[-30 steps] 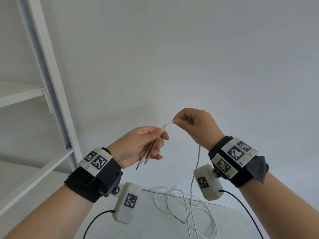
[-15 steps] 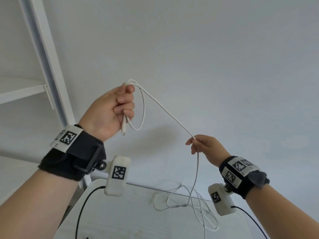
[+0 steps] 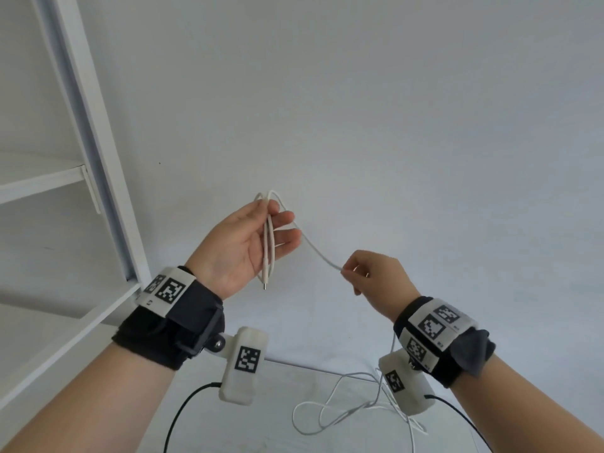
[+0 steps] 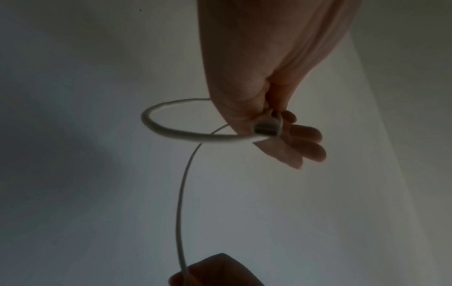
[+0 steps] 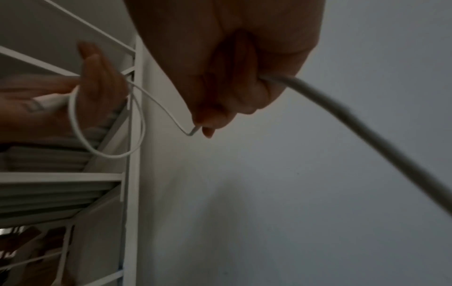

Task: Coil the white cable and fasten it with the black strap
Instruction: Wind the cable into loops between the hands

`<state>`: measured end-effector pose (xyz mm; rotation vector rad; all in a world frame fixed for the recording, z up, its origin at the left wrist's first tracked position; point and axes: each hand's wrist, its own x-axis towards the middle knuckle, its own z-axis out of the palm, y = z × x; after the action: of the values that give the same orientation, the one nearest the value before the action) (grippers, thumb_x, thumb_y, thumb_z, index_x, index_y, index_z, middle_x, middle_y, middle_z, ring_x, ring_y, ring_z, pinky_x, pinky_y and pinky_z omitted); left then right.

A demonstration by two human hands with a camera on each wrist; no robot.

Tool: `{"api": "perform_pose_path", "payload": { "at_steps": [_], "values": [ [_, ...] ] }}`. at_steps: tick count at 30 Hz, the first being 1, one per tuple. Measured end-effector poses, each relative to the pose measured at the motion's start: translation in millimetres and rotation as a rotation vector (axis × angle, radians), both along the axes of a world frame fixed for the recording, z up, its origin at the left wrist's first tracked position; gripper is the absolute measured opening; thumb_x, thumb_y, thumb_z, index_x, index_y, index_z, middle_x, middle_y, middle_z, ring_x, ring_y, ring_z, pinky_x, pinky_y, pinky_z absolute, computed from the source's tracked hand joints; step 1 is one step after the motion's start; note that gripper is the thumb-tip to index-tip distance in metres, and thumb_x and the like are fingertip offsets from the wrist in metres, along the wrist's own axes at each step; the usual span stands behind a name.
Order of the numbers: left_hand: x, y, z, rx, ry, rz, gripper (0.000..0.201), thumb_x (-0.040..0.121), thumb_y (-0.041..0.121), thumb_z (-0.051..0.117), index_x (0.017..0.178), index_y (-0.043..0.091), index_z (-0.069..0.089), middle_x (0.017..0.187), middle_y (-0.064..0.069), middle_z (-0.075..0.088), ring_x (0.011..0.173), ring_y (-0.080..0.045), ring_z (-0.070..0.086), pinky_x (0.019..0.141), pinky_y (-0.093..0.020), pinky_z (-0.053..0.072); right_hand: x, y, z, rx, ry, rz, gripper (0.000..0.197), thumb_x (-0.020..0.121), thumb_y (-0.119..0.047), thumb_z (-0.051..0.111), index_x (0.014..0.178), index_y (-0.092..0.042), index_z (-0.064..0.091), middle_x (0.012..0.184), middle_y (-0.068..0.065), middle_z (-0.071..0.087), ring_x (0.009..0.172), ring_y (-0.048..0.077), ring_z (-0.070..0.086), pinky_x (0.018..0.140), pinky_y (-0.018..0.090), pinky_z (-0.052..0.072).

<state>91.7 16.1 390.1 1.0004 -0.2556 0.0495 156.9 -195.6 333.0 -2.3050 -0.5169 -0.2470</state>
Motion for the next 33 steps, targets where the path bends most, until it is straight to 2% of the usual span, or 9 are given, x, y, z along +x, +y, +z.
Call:
{"api": "perform_pose_path", "payload": {
  "at_steps": [4,7,13,16,20,23,25,29,33],
  "values": [
    [3,-1,1,0.074,0.028,0.015,0.027,0.099,0.021,0.036,0.082,0.009,0.054,0.068,-0.002,0.068,0.059,-0.017,0.068,0.064,-0.03,0.059,-17,13,0,-0.245,-0.023,0.148,0.011,0.086,-0.02,0.056,0.079,-0.019,0.064,0.057,-0.012,0.053,0.055,0.006,0.049,0.058,0.019,0.04],
    [7,-2,-1,0.136,0.064,0.026,0.025,0.099,0.018,0.036,0.084,0.008,0.053,0.069,-0.003,0.07,0.058,-0.019,0.068,0.065,-0.031,0.059,-30,23,2,-0.383,-0.066,0.269,0.014,0.088,-0.022,0.054,0.088,-0.017,0.067,0.073,-0.003,0.062,0.068,0.013,0.05,0.071,0.028,0.046],
    [8,-6,-9,0.364,0.135,-0.015,0.027,0.1,0.017,0.038,0.084,0.004,0.054,0.079,-0.012,0.074,0.072,-0.029,0.072,0.075,-0.037,0.06,-47,34,9,-0.43,-0.163,0.452,0.017,0.09,-0.021,0.052,0.096,-0.016,0.068,0.092,0.004,0.07,0.086,0.02,0.06,0.079,0.032,0.047],
    [6,-7,-13,0.493,0.148,-0.057,0.027,0.1,0.019,0.039,0.084,0.005,0.055,0.084,-0.013,0.074,0.077,-0.029,0.071,0.075,-0.035,0.059,-53,35,17,-0.357,-0.223,0.503,0.016,0.089,-0.019,0.055,0.092,-0.013,0.069,0.091,0.003,0.072,0.086,0.021,0.062,0.079,0.033,0.048],
    [4,-7,-16,0.602,0.168,-0.079,0.025,0.099,0.02,0.041,0.084,0.007,0.057,0.077,-0.005,0.073,0.061,-0.018,0.067,0.06,-0.026,0.055,-52,32,28,-0.227,-0.269,0.489,0.014,0.084,-0.022,0.056,0.085,-0.017,0.07,0.081,-0.001,0.071,0.079,0.014,0.065,0.072,0.03,0.051],
    [2,-7,-16,0.587,0.174,-0.11,0.025,0.098,0.021,0.042,0.086,0.005,0.057,0.069,-0.003,0.07,0.062,-0.022,0.069,0.069,-0.033,0.06,-49,29,37,-0.199,-0.302,0.451,0.012,0.084,-0.023,0.058,0.086,-0.023,0.069,0.069,-0.014,0.056,0.061,0.002,0.048,0.063,0.013,0.04],
    [1,-9,-15,0.58,0.175,-0.133,0.025,0.098,0.021,0.042,0.088,0.003,0.057,0.07,-0.005,0.07,0.068,-0.029,0.071,0.077,-0.04,0.059,-47,29,38,-0.191,-0.304,0.407,0.009,0.085,-0.02,0.06,0.084,-0.02,0.069,0.067,-0.016,0.054,0.059,0.001,0.047,0.062,0.014,0.039],
    [-3,-13,-15,0.673,0.169,-0.15,0.024,0.098,0.023,0.044,0.095,0.004,0.058,0.072,0.001,0.07,0.066,-0.026,0.072,0.063,-0.03,0.058,-47,31,37,-0.088,-0.249,0.327,0.009,0.082,-0.021,0.065,0.086,-0.017,0.059,0.058,-0.009,0.056,0.056,0.004,0.05,0.058,0.016,0.04],
    [-4,-14,-17,0.694,0.152,-0.135,0.024,0.098,0.023,0.043,0.095,0.004,0.058,0.078,-0.005,0.067,0.067,-0.027,0.071,0.067,-0.03,0.059,-47,31,36,-0.077,-0.233,0.314,0.007,0.081,-0.02,0.065,0.081,-0.019,0.058,0.061,-0.012,0.057,0.061,0.002,0.053,0.059,0.014,0.041]
  ]
}}
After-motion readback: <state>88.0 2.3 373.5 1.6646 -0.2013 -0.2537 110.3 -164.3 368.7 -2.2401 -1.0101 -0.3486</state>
